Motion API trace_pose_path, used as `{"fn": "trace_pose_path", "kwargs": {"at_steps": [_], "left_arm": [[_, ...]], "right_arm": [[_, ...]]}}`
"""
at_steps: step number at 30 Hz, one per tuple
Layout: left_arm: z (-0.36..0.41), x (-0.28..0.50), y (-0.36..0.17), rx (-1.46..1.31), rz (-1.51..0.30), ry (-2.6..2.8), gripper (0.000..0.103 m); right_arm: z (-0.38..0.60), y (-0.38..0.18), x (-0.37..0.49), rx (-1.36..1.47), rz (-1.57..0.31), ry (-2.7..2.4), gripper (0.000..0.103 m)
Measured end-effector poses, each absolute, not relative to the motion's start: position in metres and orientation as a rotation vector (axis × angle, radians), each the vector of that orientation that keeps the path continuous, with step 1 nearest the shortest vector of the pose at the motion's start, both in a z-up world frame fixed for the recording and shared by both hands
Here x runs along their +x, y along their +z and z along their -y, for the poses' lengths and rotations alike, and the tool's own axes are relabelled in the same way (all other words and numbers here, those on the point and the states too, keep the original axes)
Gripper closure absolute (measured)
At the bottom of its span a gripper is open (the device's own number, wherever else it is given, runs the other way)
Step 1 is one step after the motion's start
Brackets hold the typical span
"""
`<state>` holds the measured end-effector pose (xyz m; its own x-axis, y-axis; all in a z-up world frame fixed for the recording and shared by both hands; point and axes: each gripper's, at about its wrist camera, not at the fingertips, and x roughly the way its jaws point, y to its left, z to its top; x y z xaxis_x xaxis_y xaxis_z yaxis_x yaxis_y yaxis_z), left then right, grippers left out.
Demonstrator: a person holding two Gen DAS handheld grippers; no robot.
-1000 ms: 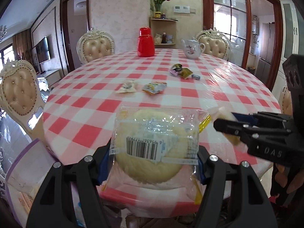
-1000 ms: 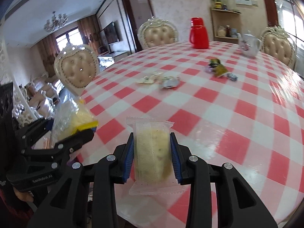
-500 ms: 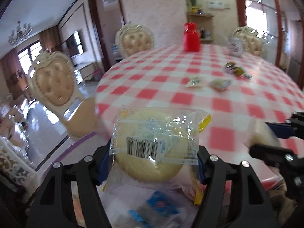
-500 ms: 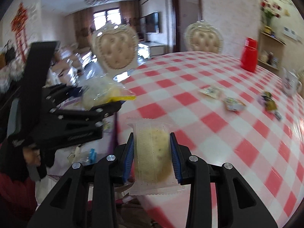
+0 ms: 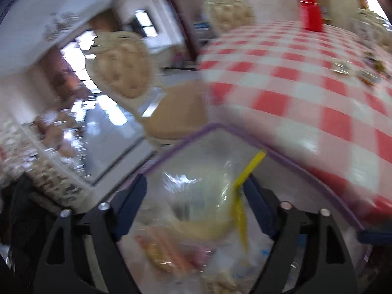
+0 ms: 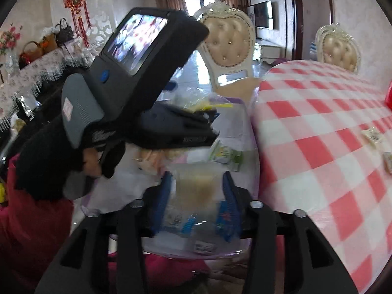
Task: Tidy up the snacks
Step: 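Carry both cakes to the clear box and open both grippers, then move both grippers back over the table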
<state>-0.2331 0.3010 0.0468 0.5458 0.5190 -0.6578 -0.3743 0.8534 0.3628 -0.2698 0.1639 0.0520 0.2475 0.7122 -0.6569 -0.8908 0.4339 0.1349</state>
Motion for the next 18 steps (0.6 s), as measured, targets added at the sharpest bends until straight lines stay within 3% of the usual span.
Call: {"fn": "trace_pose_path", "kwargs": {"at_steps": [2, 5, 7, 9, 18], "left_arm": [[-0.302, -0.235, 0.054, 0.177, -0.809, 0.579, 0.011], [-0.291, -0.238, 0.067, 0.138, -0.725, 0.563, 0.008], [-0.275, -0.243, 0.077, 0.090, -0.642, 0.505, 0.006], [-0.255, -0.245, 0.084, 0.034, -0.578, 0.422, 0.004], [-0.124, -0.177, 0.079, -0.136, -0.637, -0.007, 0.003]], "right_arm": [[-0.153, 0.055, -0.264, -0.262, -0.685, 1.070, 0.045], [-0.117, 0.063, -0.244, -0.170, -0.652, 0.985, 0.037], [-0.086, 0.067, -0.230, -0.095, -0.621, 0.912, 0.023], [-0.048, 0.069, -0.212, -0.032, -0.594, 0.808, 0.018], [0.106, 0.046, -0.133, 0.199, -0.692, 0.386, 0.017]]}}
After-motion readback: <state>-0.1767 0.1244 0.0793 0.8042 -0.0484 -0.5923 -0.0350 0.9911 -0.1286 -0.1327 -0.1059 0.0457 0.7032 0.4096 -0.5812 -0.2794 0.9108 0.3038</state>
